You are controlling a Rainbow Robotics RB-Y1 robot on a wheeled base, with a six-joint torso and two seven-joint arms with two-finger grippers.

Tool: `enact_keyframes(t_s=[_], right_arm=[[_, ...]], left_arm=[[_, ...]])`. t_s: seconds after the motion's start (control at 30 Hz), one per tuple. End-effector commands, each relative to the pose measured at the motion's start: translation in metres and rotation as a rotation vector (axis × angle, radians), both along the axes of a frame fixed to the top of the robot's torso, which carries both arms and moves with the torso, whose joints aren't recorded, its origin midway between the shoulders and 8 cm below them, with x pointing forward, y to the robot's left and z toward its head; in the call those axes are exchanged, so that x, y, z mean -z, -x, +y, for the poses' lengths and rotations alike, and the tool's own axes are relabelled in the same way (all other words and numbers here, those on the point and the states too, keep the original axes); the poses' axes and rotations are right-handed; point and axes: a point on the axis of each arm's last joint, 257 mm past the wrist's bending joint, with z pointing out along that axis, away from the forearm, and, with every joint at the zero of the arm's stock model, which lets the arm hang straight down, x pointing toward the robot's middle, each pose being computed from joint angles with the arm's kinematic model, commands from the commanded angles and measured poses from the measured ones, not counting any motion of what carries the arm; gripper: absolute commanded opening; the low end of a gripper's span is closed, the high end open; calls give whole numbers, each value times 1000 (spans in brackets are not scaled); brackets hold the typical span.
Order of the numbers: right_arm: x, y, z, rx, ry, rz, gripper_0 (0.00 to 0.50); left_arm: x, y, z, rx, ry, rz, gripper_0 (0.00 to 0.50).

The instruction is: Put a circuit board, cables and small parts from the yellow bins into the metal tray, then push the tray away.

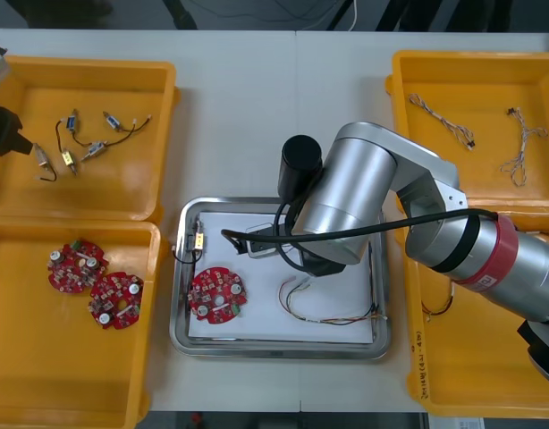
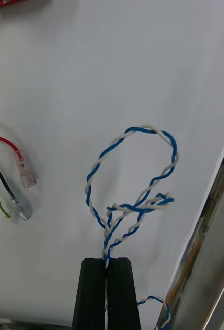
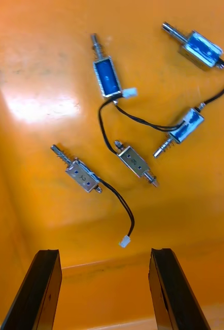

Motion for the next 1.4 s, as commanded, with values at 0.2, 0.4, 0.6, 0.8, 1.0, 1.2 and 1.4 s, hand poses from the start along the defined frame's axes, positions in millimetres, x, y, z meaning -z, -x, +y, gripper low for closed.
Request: enact_keyframes(t_s=[0.2,0.4,0.6,0.8,1.0,1.2,1.4], right_arm=[[15,-4,-1,7,-17,-31,0],[15,-3,-1,14,-20,-31,250],[15,-3,-2,25,-24,-29,500],[4,0,4,13,-30,-58,500],[-27,12,11,-14,-22,-126,500],[-58,24,12,24,-43,-137,500],[-86,31,18,68,-98,-133,500]], left_arm=[[-57,-10,31,-216,31,-64,500],[-49,-16,31,-275,126,-61,500],[-36,-24,37,-327,165,-68,500],[-21,-38,35,-364,207,-79,500],[-10,-48,28,-391,212,-81,500],[2,-56,25,-430,227,-83,500],[21,-68,28,-468,257,-103,500]])
